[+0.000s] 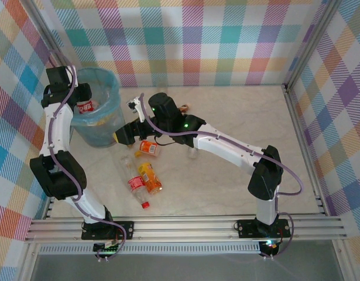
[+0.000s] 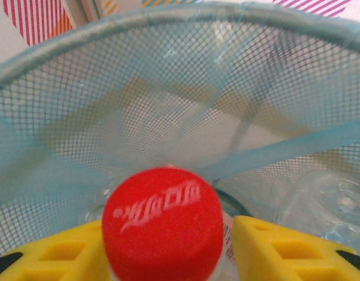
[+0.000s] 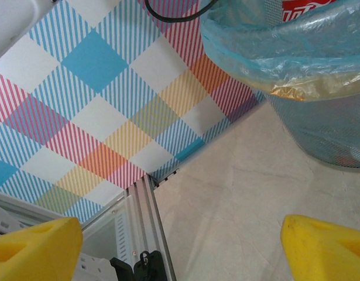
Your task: Put the plastic bottles in the bin
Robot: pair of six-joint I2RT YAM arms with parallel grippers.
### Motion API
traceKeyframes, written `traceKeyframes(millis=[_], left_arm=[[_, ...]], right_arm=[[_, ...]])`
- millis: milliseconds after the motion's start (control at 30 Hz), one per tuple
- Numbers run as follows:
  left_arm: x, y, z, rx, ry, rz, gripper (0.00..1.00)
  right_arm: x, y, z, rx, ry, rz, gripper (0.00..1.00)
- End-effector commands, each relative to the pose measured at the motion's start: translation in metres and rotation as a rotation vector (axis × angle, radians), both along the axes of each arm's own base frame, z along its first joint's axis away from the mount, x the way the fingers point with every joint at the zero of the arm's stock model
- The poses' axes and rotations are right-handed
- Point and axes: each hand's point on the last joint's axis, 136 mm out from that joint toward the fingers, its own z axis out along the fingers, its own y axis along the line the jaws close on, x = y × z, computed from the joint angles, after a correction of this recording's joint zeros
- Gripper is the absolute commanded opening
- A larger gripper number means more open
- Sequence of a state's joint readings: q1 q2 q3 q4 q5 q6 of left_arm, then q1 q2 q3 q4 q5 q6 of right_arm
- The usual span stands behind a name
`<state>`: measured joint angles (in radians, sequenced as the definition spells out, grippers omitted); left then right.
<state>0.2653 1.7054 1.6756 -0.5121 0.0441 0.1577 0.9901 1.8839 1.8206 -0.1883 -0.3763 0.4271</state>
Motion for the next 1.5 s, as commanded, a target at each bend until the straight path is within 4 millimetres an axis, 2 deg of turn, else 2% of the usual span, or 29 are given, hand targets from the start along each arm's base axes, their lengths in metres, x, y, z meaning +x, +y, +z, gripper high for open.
traceKeyframes(millis=[0,133,167,300,433,700,833,967,1233,1267,1333,1367,1433,1467], left_arm=[[-0.004,0.004,-0.001,-0.002,0.013,-0.003,0.49],[-0.002,0.012,0.018,0.042,-0.032,0.025,0.21],[-0.002,0.016,0.023,0.056,-0.04,0.042,0.17],[0.001,0.023,0.037,0.102,-0.072,0.062,0.14],[0.006,0.024,0.034,0.125,-0.082,0.056,0.13],[0.004,0.01,-0.017,0.18,-0.05,-0.026,0.17],[0.001,0.008,-0.028,0.186,-0.047,-0.038,0.23],[0.002,0.005,-0.03,0.173,-0.043,-0.056,0.28],[-0.002,0.001,-0.063,0.125,0.012,-0.052,0.29],[-0.003,0.001,-0.064,0.117,0.014,-0.049,0.3],[-0.002,0.001,-0.062,0.107,0.014,-0.044,0.41],[-0.002,0.002,-0.059,0.104,0.013,-0.039,0.47],[-0.002,0.0,-0.048,0.089,0.01,-0.036,0.52],[-0.003,-0.001,-0.041,0.08,0.009,-0.035,0.58]], right_arm=[[-0.006,-0.002,0.02,0.042,-0.054,0.012,0.88],[-0.006,-0.001,0.021,0.045,-0.059,0.018,0.87],[-0.005,0.0,0.021,0.045,-0.059,0.019,0.87],[-0.006,0.0,0.021,0.038,-0.063,0.023,0.87],[-0.006,0.001,0.018,0.032,-0.061,0.027,0.87],[-0.007,0.0,0.013,0.019,-0.059,0.031,0.87],[-0.008,-0.001,0.011,0.009,-0.057,0.032,0.87],[-0.007,-0.001,0.01,0.007,-0.054,0.03,0.87],[-0.007,-0.005,0.003,-0.009,-0.044,0.014,0.87],[-0.007,-0.006,0.003,-0.012,-0.044,0.014,0.87],[-0.006,-0.006,0.003,-0.014,-0.049,0.011,0.87],[-0.006,-0.006,0.003,-0.017,-0.049,0.01,0.87],[-0.005,-0.008,0.006,-0.02,-0.054,0.003,0.87],[-0.005,-0.009,0.009,-0.021,-0.059,-0.002,0.87]])
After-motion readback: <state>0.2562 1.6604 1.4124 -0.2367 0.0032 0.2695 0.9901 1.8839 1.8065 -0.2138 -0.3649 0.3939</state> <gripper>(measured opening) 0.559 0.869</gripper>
